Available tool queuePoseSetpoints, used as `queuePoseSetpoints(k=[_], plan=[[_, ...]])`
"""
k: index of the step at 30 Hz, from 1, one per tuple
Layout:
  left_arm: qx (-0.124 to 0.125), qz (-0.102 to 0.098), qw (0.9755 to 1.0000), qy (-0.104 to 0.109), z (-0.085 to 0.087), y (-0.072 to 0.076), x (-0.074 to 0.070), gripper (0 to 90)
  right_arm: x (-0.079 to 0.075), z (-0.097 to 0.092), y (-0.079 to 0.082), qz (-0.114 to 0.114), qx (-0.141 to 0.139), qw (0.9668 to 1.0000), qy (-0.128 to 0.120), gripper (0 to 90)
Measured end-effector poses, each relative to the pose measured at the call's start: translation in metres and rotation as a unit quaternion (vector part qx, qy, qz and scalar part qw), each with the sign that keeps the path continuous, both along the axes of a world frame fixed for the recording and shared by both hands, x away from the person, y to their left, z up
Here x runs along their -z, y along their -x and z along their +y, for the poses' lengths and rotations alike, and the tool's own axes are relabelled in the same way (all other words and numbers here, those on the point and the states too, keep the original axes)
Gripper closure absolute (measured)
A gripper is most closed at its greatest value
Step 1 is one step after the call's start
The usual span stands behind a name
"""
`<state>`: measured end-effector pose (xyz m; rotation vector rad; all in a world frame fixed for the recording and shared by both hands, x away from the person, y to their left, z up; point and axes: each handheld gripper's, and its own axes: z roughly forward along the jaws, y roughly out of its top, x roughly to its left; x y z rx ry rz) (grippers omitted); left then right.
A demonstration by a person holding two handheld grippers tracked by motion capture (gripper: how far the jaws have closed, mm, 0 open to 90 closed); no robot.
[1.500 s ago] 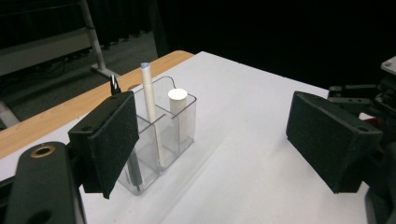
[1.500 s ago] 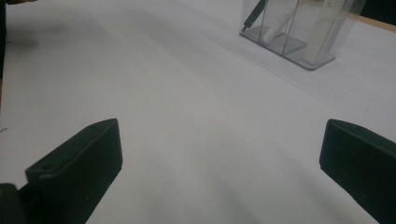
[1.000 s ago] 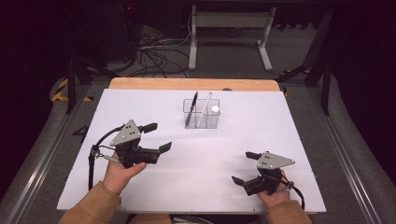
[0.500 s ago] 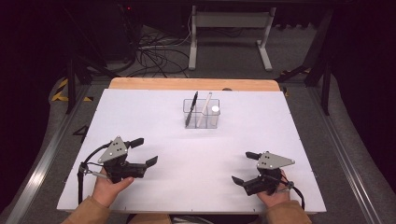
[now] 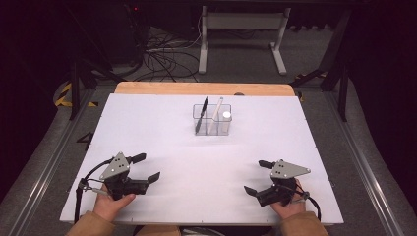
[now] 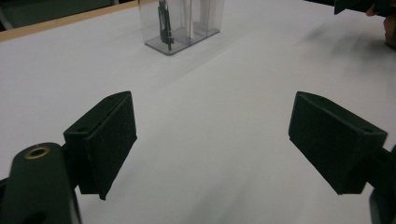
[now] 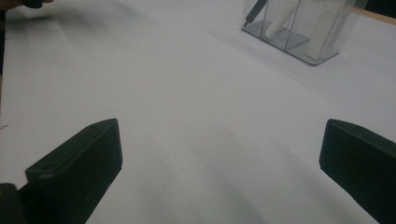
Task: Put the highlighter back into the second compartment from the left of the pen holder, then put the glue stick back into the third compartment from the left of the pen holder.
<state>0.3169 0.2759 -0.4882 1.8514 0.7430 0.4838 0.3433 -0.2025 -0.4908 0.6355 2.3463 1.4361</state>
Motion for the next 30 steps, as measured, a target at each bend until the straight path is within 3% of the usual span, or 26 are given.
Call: queuePoseSetpoints(k=[7, 11, 20, 30], plan=[[-0.008, 0.001, 0.9999, -0.012, 0.008, 0.009, 0.011, 16.0, 0.000, 0.000, 0.000, -0.002, -0.001, 1.0000, 0.001, 0.0], [-0.017, 0.017, 0.9997, 0.000, 0.015, 0.006, 0.016, 16.0, 0.000, 0.001, 0.001, -0.002, -0.003, 1.0000, 0.000, 0.0], [-0.030, 0.012, 0.9993, 0.016, 0.021, 0.002, 0.014, 16.0, 0.000, 0.001, 0.001, -0.002, -0.004, 1.0000, 0.000, 0.0], [-0.026, 0.006, 0.9996, 0.012, 0.018, 0.003, 0.013, 15.6, 0.000, 0.001, 0.000, 0.000, -0.003, 1.0000, -0.001, 0.0]])
